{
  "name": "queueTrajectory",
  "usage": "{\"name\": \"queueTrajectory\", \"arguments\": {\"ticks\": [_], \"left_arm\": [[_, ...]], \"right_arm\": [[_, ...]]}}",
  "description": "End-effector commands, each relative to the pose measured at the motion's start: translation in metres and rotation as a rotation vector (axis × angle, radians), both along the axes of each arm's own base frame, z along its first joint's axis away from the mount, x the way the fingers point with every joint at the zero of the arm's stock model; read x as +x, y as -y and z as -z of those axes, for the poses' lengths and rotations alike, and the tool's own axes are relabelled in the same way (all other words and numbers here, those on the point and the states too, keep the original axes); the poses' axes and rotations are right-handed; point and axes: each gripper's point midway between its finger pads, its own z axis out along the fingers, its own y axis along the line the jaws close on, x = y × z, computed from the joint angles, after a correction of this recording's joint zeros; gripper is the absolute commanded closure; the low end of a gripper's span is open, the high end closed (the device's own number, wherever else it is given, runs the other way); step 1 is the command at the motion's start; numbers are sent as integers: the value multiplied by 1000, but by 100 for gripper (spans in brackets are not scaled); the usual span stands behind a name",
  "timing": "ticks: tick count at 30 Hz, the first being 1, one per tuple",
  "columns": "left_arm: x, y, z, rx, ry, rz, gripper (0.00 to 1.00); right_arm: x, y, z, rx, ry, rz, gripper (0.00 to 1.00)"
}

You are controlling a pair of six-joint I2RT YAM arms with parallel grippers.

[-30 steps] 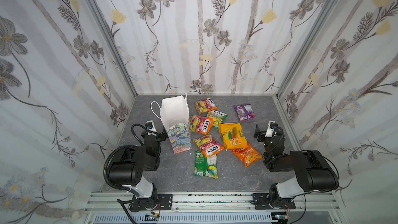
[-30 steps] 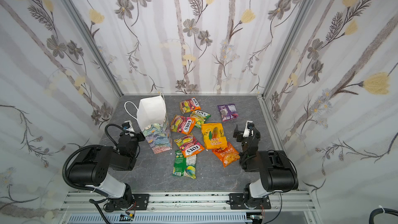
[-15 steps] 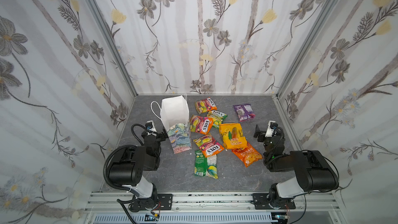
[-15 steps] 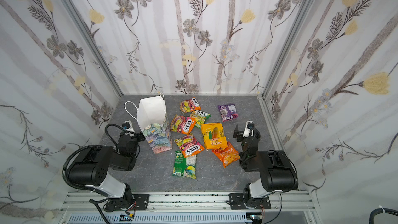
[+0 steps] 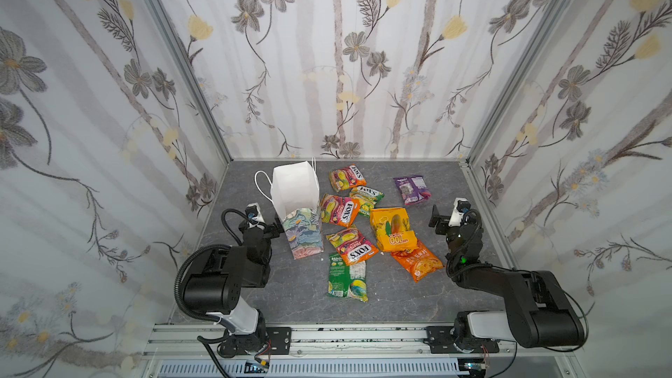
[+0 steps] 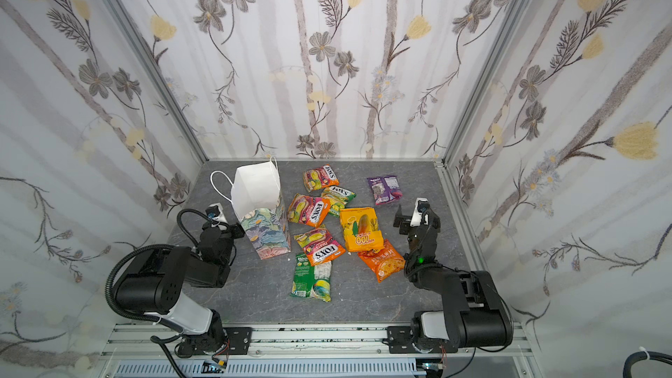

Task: Place the snacks into the paper bag
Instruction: Pick up the snack from the bottom-center of the table.

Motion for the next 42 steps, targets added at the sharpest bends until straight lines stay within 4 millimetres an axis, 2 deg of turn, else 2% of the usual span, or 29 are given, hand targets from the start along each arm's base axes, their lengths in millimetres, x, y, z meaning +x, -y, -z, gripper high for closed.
{"name": "queueTrajectory", "arguments": {"ticks": [1,5,7,11,18,21,24,28,32,33,37,42], "left_arm": [[0,-6,-21,-4,62,-41,0],[-16,-34,-54,-58,89,-214,0],[-26,-38,-74,-95,114,-240,0],[-35,-36,-107,-154,77,-238,0],[-56,-31,-158,-288,13,-235,0],[-65,-18,-199,-286,-13,-151,0],[-77,-14,-240,-260,-53,-122,0],[-89,-8,-272,-227,-92,-79,0],[-90,-1,-286,-199,-141,-33,0],[-87,2,-286,-193,-160,-16,0],[-79,16,-279,-180,-220,63,0],[-69,19,-260,-154,-292,89,0]], "right_arm": [[2,-16,-2,-2,-89,-50,0],[-1,-40,-24,2,-125,-82,0],[-5,-54,-31,1,-135,-121,0],[-14,-79,-42,0,-167,-194,1],[-39,-125,-38,6,-260,-353,0],[-51,-137,-40,0,-267,-373,1],[-62,-149,-47,-6,-271,-428,2],[-68,-162,-61,11,-276,-461,3],[-71,-172,-71,-3,-309,-465,6],[-71,-176,-83,2,-303,-474,6],[-74,-188,-77,-22,-377,-508,7],[-79,-194,-65,-18,-465,-515,8]]}}
